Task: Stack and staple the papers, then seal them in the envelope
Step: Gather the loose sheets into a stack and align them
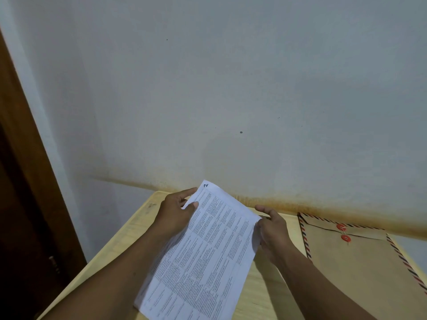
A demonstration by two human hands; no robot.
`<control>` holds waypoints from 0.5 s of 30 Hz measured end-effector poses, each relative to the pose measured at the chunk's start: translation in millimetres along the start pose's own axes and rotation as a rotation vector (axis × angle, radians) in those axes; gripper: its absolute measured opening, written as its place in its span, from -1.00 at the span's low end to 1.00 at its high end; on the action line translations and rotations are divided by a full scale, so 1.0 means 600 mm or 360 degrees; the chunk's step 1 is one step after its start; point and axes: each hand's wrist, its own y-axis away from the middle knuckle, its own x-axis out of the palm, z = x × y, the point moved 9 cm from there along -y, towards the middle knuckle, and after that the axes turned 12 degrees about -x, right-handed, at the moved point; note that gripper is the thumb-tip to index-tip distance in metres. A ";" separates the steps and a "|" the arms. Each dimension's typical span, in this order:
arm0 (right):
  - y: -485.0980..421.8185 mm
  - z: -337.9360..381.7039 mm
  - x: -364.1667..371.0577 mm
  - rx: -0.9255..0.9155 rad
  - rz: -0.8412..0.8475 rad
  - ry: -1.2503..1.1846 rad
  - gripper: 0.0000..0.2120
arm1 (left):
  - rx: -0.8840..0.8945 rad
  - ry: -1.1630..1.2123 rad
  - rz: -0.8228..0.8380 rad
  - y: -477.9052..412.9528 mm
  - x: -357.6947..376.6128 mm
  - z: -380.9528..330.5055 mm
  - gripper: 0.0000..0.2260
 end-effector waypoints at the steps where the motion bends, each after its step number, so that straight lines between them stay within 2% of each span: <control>1: 0.001 0.004 0.001 -0.0024 0.0003 0.0031 -0.55 | 0.0012 0.0005 -0.0023 0.001 -0.004 -0.002 -0.63; 7: -0.002 0.012 0.011 -0.0109 0.0015 0.0168 -0.54 | 0.0035 0.0032 -0.0180 0.010 -0.019 -0.013 -0.65; 15: 0.004 0.017 0.004 -0.0139 -0.0019 0.0235 -0.62 | 0.0036 -0.0054 -0.0099 0.019 -0.005 -0.009 -0.64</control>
